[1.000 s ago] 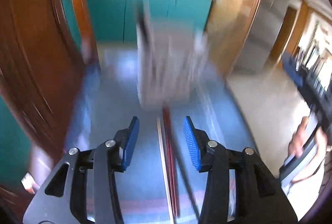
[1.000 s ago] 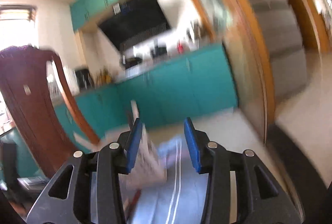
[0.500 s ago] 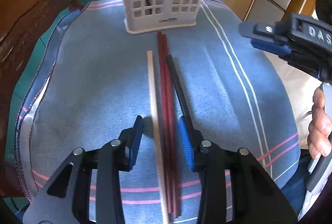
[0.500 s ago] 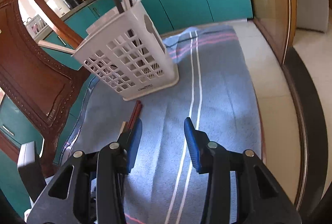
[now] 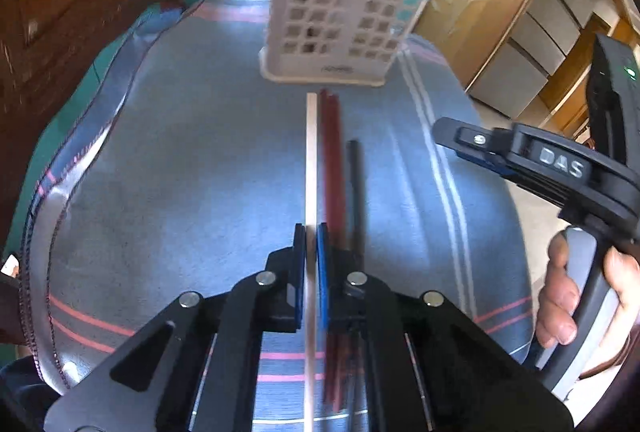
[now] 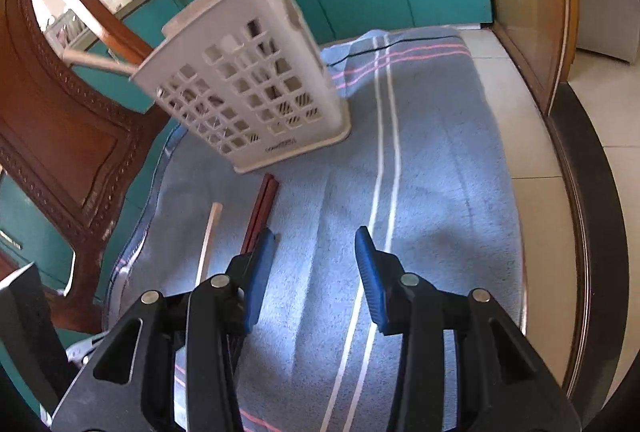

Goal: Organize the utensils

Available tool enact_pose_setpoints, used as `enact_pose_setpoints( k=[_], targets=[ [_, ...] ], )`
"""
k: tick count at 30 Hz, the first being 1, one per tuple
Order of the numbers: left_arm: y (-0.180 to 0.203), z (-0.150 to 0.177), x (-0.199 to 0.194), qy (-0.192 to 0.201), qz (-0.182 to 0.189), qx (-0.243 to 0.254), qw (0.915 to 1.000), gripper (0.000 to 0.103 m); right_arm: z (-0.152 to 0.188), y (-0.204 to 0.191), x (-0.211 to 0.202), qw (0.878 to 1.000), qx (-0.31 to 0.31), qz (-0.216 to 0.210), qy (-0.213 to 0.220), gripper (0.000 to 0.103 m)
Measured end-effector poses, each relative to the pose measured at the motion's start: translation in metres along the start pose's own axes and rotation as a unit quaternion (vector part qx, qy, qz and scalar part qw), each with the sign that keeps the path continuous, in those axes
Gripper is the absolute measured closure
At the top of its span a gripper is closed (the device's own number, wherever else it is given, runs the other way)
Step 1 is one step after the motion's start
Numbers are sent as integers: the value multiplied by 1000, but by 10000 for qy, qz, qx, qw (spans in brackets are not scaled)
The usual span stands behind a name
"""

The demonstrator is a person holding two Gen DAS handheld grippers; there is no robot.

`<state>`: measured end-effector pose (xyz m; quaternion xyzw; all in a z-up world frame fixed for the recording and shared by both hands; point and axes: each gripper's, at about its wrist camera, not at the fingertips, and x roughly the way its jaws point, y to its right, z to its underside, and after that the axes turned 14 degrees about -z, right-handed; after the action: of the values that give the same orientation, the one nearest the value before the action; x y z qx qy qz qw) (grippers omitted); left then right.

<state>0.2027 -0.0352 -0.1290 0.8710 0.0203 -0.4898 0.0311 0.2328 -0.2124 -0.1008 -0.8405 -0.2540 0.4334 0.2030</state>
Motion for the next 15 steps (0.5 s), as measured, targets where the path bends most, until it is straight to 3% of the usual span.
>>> enact_pose_setpoints(
  k=[6, 10, 13, 14, 15],
  targets=[
    [-17, 9, 11, -171, -47, -135, 9998, 89, 15, -31, 33, 9964, -622, 83, -572, 60],
    [-24, 8, 9, -108, -98, -74, 9999, 75, 27, -52, 63, 9858, -1216, 693, -928, 59],
    [-30, 10, 6, -101, -109, -89, 9998, 74, 29, -61, 67, 9765, -1552, 1138, -974, 60],
    [-32, 12, 3, -98, -115, -98, 9998, 74, 28, -57, 67, 9771, -1484, 1122, -1034, 61],
    [-35, 13, 3, -95, -130, -113, 9998, 74, 27, -56, 66, 9768, -1487, 1135, -1042, 69]
  ],
)
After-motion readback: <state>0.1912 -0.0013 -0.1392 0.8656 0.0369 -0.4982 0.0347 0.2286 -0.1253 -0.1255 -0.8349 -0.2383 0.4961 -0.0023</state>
